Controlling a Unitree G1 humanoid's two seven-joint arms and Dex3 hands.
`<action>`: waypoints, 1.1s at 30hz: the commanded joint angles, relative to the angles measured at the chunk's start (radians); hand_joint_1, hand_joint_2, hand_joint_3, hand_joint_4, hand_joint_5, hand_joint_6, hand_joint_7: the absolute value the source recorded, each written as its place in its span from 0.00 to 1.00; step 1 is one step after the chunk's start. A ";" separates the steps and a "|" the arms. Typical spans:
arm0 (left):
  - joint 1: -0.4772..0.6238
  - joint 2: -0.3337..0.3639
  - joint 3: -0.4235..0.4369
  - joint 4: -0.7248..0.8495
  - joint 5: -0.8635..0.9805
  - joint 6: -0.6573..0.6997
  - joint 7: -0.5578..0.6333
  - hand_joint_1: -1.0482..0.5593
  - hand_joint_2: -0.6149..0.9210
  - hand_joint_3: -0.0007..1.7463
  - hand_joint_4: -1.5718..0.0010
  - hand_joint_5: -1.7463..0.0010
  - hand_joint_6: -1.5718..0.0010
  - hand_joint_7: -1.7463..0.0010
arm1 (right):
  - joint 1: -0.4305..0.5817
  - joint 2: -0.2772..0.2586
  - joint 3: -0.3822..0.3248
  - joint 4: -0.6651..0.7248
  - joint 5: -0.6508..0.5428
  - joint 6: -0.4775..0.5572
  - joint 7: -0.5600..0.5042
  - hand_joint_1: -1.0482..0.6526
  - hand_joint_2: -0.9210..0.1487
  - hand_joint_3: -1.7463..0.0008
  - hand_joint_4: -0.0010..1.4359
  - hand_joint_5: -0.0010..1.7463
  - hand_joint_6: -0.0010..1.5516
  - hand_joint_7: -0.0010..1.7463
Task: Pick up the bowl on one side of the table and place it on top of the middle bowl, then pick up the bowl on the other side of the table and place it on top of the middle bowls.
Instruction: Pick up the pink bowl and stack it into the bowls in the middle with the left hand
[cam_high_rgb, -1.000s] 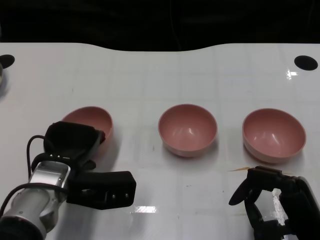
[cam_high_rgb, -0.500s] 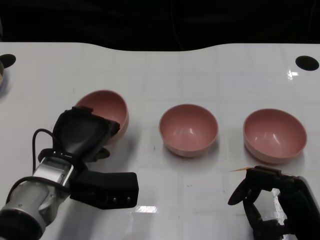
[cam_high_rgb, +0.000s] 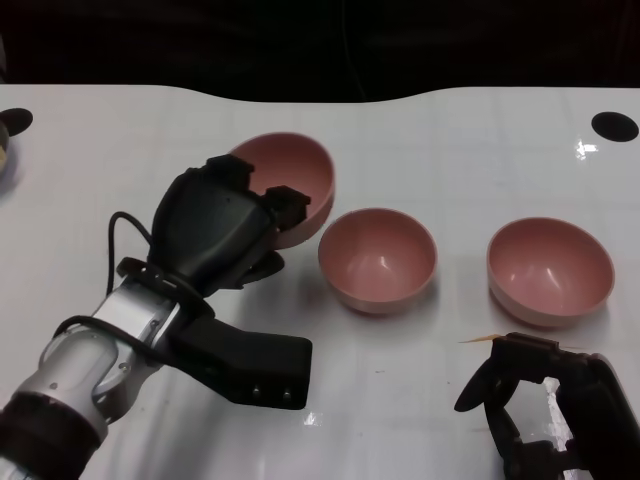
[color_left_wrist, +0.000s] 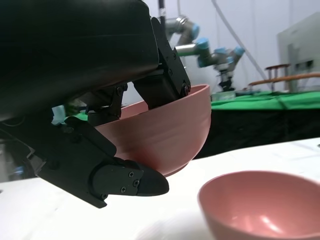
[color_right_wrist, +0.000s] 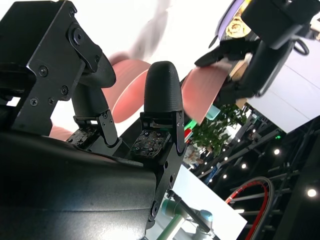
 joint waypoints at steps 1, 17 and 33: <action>-0.040 -0.012 -0.023 -0.011 0.014 -0.005 -0.018 0.49 0.79 0.30 0.43 0.00 0.45 0.24 | 0.008 -0.007 -0.003 -0.006 0.009 -0.008 0.000 0.76 0.77 0.07 0.61 0.90 0.59 0.70; -0.132 -0.108 -0.095 0.099 0.012 -0.068 -0.018 0.45 0.92 0.07 0.42 0.00 0.28 0.65 | 0.016 -0.006 0.000 -0.012 0.007 -0.007 0.003 0.76 0.77 0.08 0.61 0.90 0.59 0.70; -0.161 -0.120 -0.127 0.168 -0.061 -0.097 -0.305 0.36 1.00 0.09 0.76 0.77 0.72 0.99 | 0.018 -0.009 0.004 -0.017 0.003 -0.002 0.004 0.76 0.76 0.08 0.60 0.91 0.58 0.70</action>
